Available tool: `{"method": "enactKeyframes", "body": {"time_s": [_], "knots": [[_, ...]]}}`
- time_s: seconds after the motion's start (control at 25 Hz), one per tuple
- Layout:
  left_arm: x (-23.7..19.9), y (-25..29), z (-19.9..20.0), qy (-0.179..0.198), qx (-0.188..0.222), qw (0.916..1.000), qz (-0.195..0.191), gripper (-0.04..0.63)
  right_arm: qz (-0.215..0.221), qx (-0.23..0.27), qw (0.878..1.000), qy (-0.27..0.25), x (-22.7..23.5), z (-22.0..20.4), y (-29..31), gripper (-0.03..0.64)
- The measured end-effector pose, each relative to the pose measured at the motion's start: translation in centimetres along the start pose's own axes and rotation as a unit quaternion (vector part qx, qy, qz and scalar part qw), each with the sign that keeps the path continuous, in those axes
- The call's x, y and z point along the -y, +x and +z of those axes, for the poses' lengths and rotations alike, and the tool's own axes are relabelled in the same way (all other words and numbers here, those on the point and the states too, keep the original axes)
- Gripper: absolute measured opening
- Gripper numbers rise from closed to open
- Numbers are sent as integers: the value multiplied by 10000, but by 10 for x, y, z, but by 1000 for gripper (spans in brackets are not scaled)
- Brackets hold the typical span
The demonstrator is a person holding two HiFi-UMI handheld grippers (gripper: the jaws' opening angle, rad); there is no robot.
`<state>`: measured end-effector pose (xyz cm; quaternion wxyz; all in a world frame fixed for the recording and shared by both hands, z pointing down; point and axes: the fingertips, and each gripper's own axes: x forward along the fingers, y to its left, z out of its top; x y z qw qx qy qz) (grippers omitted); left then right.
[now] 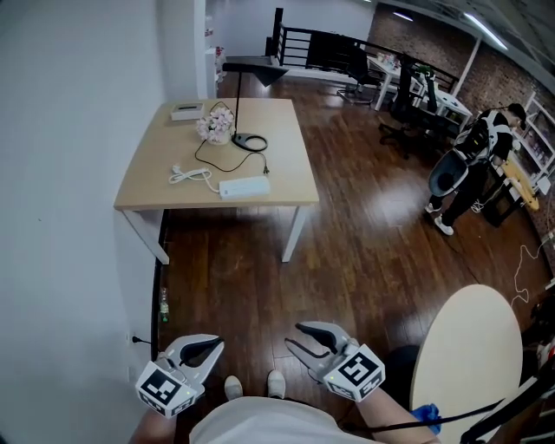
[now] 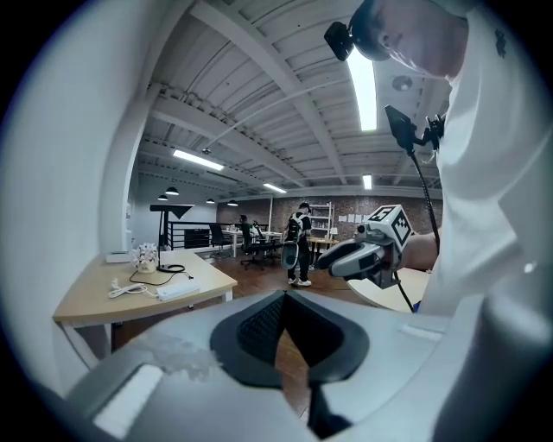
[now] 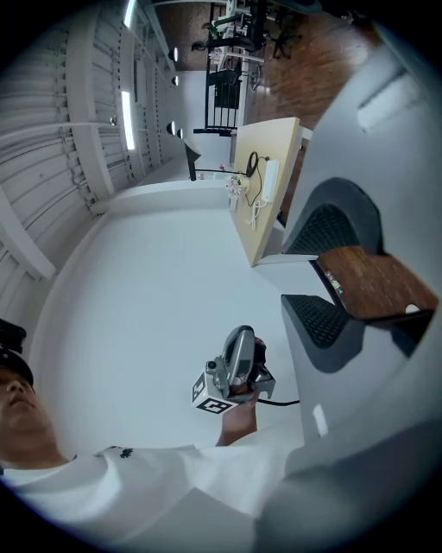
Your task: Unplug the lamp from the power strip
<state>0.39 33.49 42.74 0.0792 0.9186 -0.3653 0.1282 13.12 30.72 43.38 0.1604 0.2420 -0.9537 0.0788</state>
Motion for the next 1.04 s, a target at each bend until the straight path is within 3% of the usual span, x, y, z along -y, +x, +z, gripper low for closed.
{"method": "enactKeyframes", "body": {"time_s": [0.56, 1.04], "knots": [[-10, -45, -22, -51, 34, 9999, -98, 5, -5, -211, 9994, -262, -45, 11, 34, 140], [-49, -73, -38, 83, 81, 9998, -179, 5, -102, -238, 9992, -305, -64, 20, 78, 137]]}}
